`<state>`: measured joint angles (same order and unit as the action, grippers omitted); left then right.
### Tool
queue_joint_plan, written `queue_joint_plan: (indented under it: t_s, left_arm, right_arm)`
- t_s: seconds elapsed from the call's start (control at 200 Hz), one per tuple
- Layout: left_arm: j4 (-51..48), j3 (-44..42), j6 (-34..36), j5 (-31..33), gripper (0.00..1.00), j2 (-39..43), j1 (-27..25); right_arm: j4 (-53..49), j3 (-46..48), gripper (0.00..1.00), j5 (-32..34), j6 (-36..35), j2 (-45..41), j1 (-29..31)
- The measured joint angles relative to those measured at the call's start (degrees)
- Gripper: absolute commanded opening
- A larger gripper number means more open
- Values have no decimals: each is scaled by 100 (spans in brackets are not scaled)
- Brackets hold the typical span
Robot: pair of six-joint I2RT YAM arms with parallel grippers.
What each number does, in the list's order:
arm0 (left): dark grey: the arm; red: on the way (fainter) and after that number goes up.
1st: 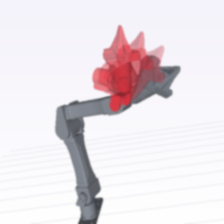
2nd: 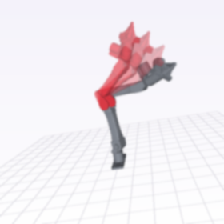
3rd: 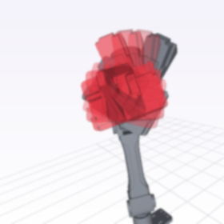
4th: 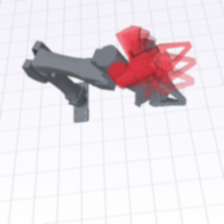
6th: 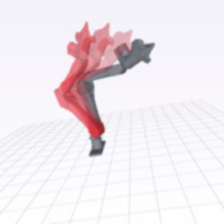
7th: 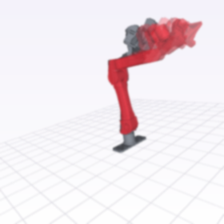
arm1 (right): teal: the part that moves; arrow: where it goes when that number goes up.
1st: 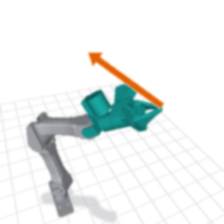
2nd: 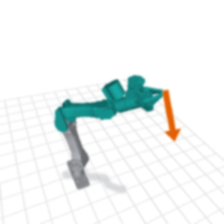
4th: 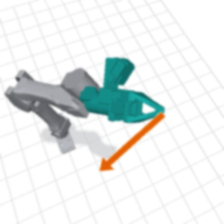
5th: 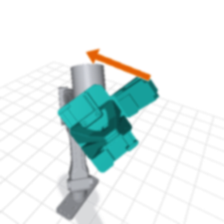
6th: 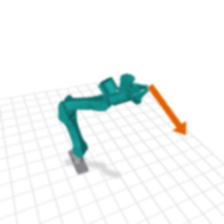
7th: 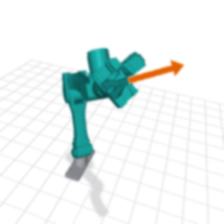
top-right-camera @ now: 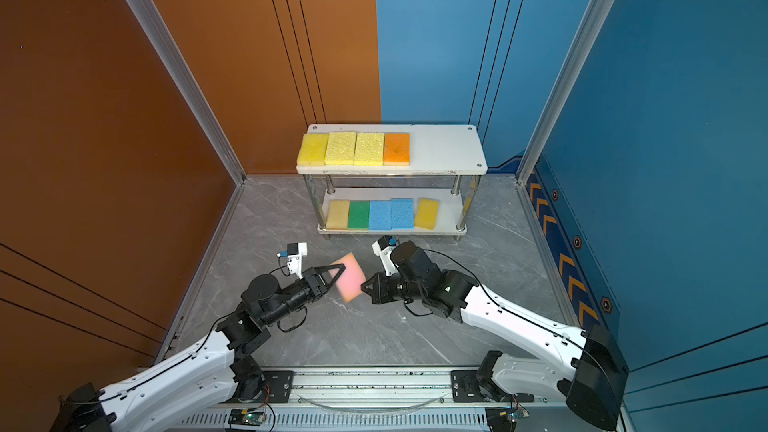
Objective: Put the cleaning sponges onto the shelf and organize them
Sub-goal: 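Hold the pink sponge up with the right gripper beside the open left gripper, then carry the pink sponge up to the shelf top with the right gripper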
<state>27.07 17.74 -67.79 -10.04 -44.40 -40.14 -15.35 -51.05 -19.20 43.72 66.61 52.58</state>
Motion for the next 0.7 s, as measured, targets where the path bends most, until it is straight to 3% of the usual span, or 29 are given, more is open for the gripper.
queue_joint_plan:
  t_s: [0.14,0.235,0.26,0.44,0.696]
  left_arm:
    - [15,-15,-59,-4,49,17,35]
    - [24,-48,-31,-31,84,74,122]
    - [9,-59,-50,-55,100,101,160]
    - [-439,-94,-61,-201,98,588,560]
    - [-1950,-92,133,-417,98,1853,1193]
  right_arm:
    - [-2,0,2,81,2,0,0]
    - [-4,0,2,149,2,-2,-2]
    - [-9,0,2,168,2,-4,-4]
    - [-260,-2,2,409,-39,-262,-140]
    - [-920,-343,4,761,-188,-984,-570]
